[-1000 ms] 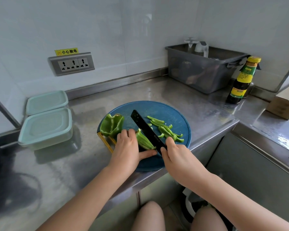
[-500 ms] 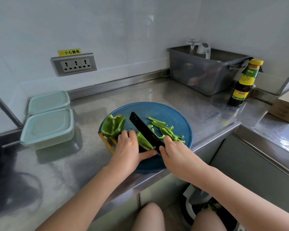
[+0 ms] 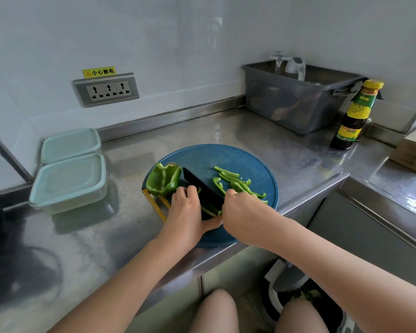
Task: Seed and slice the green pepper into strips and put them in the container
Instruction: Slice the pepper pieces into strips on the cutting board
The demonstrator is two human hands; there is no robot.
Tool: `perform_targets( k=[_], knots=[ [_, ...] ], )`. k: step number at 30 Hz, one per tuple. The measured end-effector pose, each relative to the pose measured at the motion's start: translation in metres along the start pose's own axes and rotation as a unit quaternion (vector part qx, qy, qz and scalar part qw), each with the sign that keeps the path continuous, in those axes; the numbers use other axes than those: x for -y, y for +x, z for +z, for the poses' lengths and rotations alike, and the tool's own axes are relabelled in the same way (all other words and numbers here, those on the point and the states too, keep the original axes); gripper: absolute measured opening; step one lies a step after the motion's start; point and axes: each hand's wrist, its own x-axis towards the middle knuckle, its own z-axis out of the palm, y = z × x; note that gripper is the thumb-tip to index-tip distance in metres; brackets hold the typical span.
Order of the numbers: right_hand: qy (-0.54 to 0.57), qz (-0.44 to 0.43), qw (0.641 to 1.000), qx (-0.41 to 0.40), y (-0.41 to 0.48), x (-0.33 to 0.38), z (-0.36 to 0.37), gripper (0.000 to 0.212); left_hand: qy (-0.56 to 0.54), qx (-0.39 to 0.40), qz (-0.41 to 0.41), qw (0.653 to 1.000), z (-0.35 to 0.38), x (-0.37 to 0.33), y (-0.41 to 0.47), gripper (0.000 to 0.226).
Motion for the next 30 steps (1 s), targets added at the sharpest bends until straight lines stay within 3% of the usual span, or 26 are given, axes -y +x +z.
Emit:
perform_targets(
  k=[7,14,17,19,23,27,30],
  knots=[
    [-0.003,0.012,1.0,-0.024,0.009,0.015,0.0,0.025,-0.031,0.025,-0.013,0.999,-0.003,0.0,0.0,0.074],
    [0.001,0.056,0.998,-0.023,-0.011,-0.005,0.004,0.018,-0.086,-0.025,-0.042,0.995,-0.003,0.0,0.0,0.082],
    [0.043,0.084,0.995,-0.012,-0.022,-0.011,0.001,0.02,-0.089,0.002,-0.03,0.996,-0.006,0.002,0.0,0.085],
    [0.009,0.082,0.996,0.018,-0.021,-0.017,0.001,0.02,-0.118,0.039,-0.036,0.992,-0.011,0.005,0.002,0.088],
    [0.079,0.11,0.991,0.004,-0.014,-0.022,-0.001,0.019,-0.157,0.069,-0.047,0.984,-0.022,0.014,0.011,0.064],
    [0.134,0.094,0.985,-0.06,-0.009,-0.023,0.006,0.021,-0.167,0.023,-0.065,0.984,-0.021,0.016,0.016,0.03],
    [0.142,0.07,0.984,-0.081,-0.013,-0.017,0.008,0.023,-0.151,0.009,-0.082,0.985,-0.02,0.012,0.022,0.018]
  ],
)
